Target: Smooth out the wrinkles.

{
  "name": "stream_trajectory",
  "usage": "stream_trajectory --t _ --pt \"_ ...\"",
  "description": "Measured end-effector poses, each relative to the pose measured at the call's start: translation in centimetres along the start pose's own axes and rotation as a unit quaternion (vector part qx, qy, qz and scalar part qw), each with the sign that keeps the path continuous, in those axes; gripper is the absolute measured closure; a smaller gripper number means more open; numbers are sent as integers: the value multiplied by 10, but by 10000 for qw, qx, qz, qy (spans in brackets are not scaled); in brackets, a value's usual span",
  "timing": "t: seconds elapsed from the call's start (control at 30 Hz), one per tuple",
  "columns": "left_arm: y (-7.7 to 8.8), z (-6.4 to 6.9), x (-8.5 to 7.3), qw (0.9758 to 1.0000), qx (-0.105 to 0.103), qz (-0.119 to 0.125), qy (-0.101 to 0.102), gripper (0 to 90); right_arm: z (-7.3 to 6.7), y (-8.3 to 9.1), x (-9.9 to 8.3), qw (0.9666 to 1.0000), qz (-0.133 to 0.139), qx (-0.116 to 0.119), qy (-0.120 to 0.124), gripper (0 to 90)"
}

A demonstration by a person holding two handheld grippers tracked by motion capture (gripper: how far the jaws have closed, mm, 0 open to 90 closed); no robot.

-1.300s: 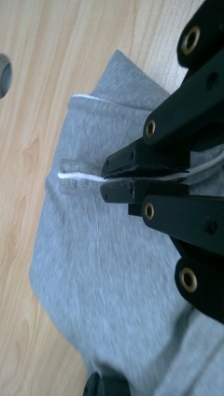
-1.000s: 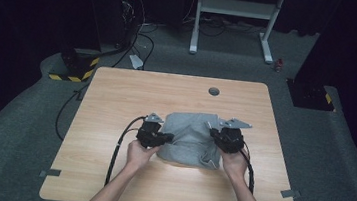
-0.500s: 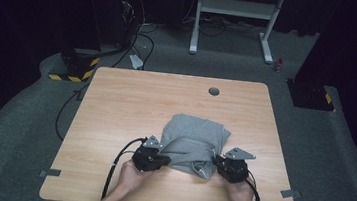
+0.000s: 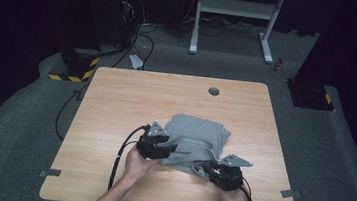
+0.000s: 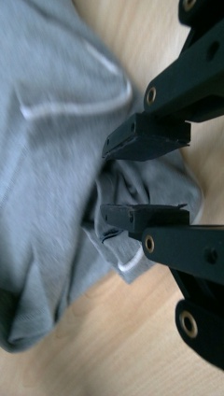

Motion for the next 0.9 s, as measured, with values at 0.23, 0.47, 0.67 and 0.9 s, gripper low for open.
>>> stream_trajectory --t 0.23,0.47,0.67,0.9 --pt "-10 -4 -20 9990 -134 -421 -2 758 -8 -11 -16 9988 -420 29 264 717" --pt "3 -3 -33 9986 -112 -470 -237 884 11 -5 -16 9932 -686 -421 842 862" --pt "6 8 -48 9980 -227 -484 -340 884 41 -3 -12 9918 -762 -706 746 845" --pt "12 20 -49 9985 -436 -230 -250 755 34 18 -10 9984 -342 -293 337 686"
Point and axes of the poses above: each handheld gripper's, and its own axes: y roughly backward along the jaws, x roughly out of its top, z roughly to its right, the point moved 9 cm from there along -y, roughly forward along the jaws, and after that the axes turned 2 degrees about z, right-handed, at the moved point
